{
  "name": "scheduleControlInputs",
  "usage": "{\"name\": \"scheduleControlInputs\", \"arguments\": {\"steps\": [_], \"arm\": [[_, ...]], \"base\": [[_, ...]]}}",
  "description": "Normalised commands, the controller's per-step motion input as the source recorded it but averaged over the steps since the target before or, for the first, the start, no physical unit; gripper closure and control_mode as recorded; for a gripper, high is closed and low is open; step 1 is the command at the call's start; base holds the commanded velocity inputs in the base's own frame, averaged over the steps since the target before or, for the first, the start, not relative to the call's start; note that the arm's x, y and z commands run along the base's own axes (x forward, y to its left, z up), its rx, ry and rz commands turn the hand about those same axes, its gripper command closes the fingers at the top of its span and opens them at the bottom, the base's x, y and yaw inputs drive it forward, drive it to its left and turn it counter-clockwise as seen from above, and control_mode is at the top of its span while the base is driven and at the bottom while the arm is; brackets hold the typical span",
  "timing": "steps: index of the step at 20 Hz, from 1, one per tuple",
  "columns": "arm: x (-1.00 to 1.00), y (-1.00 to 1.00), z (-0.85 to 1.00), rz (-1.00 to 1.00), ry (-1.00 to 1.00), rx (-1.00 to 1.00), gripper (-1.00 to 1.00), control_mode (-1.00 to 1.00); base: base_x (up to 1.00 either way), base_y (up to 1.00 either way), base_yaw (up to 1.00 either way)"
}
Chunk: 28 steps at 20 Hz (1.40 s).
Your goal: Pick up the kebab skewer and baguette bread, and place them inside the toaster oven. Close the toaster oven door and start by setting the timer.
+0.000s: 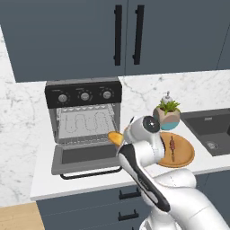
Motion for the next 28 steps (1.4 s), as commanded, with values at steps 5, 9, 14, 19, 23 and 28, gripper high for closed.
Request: {"name": "scheduleControlInputs", "arguments": {"steps": [5, 9, 14, 19, 23, 28], "arm": [[0.32, 1.0, 0.0, 0.14, -0.02, -0.19, 1.0, -1.0], [0.33, 0.54, 0.0, 0.16, 0.0, -0.06, 1.0, -1.0], [0.14, 0.23, 0.03, 0.07, -0.09, 0.0, 1.0, -1.0], [0.0, 0.41, 0.36, 0.0, -0.38, -0.05, 1.0, -1.0], [0.0, 0.31, 0.61, 0.0, -0.08, -0.15, 1.0, -1.0], [0.0, 0.23, 0.9, 0.0, 0.0, -0.17, 1.0, -1.0]], "base": [[0.0, 0.0, 0.0], [0.0, 0.0, 0.0], [0.0, 0.0, 0.0], [0.0, 0.0, 0.0], [0.0, 0.0, 0.0], [0.0, 0.0, 0.0]]}}
